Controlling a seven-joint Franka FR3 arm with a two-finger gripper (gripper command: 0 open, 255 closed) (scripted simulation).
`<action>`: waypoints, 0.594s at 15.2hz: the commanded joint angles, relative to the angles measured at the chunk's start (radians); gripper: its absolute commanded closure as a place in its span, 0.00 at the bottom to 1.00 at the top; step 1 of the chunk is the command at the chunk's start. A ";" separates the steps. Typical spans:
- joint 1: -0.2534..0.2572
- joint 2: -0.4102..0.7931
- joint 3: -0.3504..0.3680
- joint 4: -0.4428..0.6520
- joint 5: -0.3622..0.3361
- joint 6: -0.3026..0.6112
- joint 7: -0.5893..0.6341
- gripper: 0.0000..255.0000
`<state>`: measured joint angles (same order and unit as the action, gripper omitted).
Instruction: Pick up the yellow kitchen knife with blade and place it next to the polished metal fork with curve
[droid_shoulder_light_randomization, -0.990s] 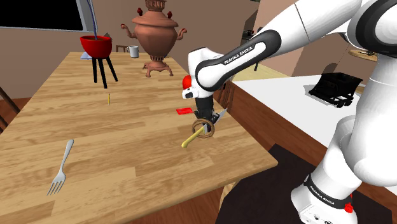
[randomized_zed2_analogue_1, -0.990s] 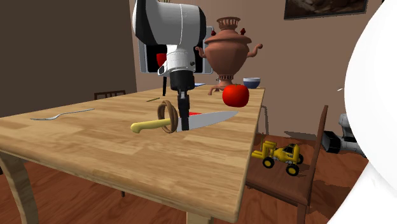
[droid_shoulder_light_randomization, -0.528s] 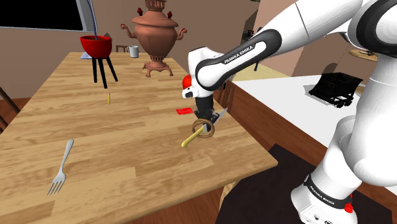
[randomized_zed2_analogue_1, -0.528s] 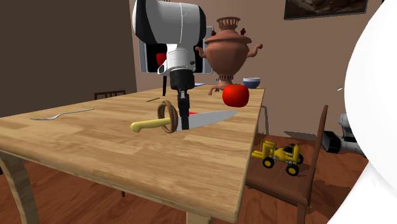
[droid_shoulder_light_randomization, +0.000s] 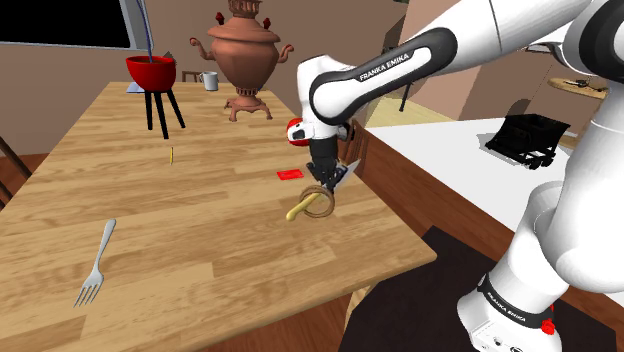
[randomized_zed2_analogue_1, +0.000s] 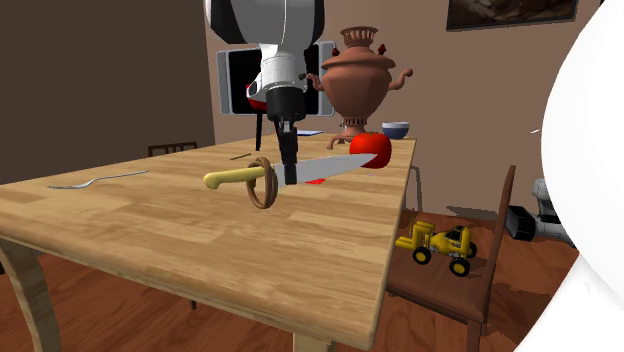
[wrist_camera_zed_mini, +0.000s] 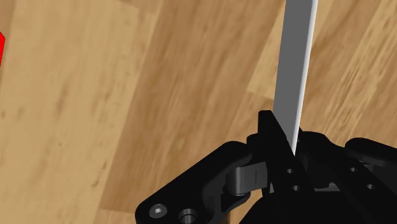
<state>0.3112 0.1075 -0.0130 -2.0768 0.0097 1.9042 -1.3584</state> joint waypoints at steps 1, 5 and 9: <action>0.000 -0.011 0.000 0.017 0.000 -0.029 0.000 1.00; 0.000 -0.033 0.000 0.046 -0.001 -0.079 0.001 1.00; 0.000 -0.052 0.000 0.078 -0.001 -0.130 0.001 1.00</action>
<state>0.3113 0.0643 -0.0130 -2.0022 0.0089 1.7863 -1.3568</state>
